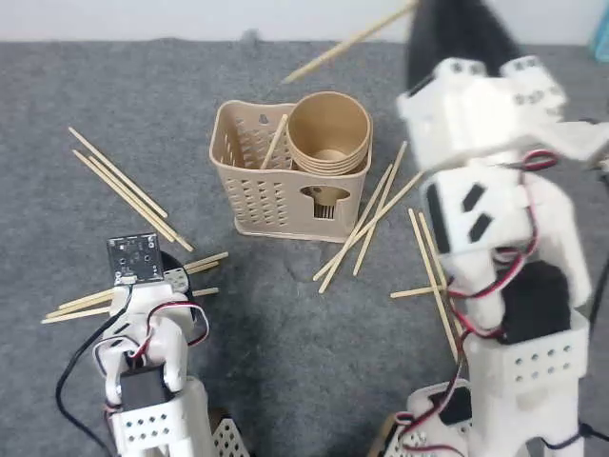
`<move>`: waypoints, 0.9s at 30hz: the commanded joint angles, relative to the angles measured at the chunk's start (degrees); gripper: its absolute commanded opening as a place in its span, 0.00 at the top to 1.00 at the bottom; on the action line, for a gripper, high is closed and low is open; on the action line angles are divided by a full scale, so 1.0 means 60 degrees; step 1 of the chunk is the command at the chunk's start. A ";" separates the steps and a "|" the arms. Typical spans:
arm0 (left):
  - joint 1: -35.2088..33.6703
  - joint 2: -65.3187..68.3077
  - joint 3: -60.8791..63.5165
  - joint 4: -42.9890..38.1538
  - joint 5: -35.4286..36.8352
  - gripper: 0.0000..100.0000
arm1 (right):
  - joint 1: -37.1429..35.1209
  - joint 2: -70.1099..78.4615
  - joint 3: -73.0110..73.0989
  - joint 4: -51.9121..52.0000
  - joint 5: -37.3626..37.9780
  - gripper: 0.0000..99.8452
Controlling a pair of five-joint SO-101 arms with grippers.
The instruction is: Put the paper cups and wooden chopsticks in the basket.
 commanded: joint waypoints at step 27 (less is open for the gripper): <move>-0.0059 -0.0117 -0.0037 -0.0132 0.0029 0.98 | -0.2703 0.3744 0.1011 0.0447 0.1919 0.99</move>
